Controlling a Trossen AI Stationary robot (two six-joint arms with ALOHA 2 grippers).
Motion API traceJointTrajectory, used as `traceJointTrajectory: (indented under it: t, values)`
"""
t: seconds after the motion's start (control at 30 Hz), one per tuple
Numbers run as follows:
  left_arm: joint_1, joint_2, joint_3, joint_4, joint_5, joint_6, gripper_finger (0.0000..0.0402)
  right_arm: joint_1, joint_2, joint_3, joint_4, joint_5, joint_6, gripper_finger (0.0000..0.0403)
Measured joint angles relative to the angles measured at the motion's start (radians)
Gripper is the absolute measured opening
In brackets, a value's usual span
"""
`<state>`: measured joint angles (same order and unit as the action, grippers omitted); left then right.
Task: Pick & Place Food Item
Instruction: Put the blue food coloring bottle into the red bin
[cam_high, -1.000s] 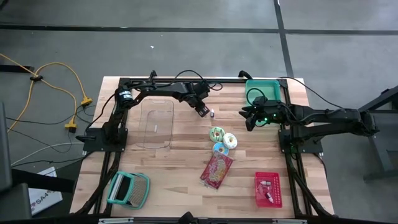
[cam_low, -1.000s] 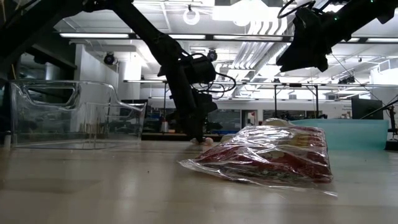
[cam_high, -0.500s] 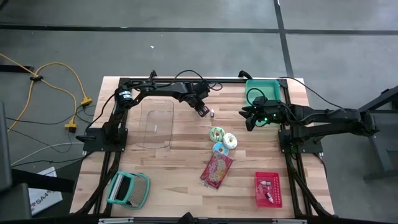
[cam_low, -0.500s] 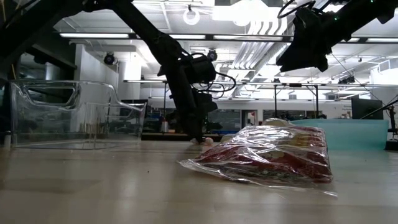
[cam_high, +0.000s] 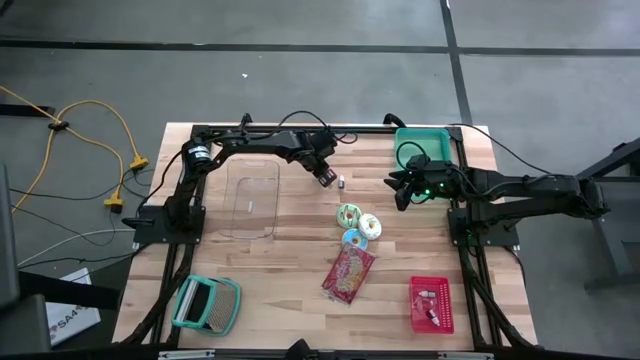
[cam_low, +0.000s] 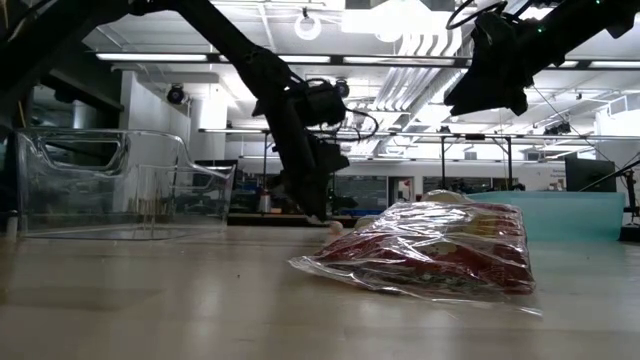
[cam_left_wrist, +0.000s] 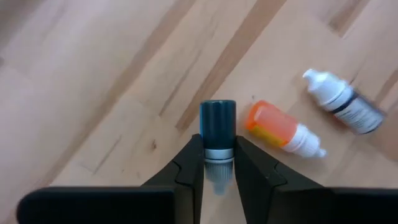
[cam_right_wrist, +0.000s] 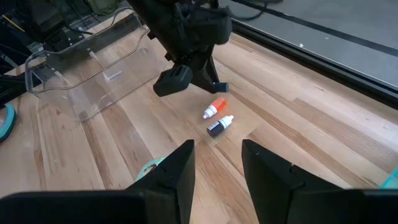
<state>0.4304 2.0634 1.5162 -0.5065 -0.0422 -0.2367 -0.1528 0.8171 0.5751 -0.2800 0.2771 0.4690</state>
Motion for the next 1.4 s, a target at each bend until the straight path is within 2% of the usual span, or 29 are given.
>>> traceJointTrajectory:
  t: [0.37,0.73,0.83,0.97,1.17,1.4]
  values:
    - [-0.021,-0.09,0.0,-0.007,0.021,0.027,0.0062,0.0,0.0,0.0,0.0,0.0,0.0,0.0121]
    - [-0.181,-0.111,0.0,0.01,0.04,0.042,0.0062,0.0,0.0,0.0,0.0,0.0,0.0,0.0121]
    - [-0.243,-0.115,0.0,0.057,0.036,0.042,0.0062,0.0,0.0,0.0,0.0,0.0,0.0,0.0121]
    - [-0.324,-0.119,0.0,0.136,0.001,0.044,0.0062,0.0,0.0,0.0,0.0,0.0,0.0,0.0121]
    - [-0.426,-0.12,0.0,0.265,-0.109,0.045,0.0062,0.0,0.0,0.0,0.0,0.0,0.0,0.0121]
    - [-0.518,-0.12,0.0,0.322,-0.208,0.029,0.0062,0.0,0.0,0.0,0.0,0.0,0.0,0.0121]
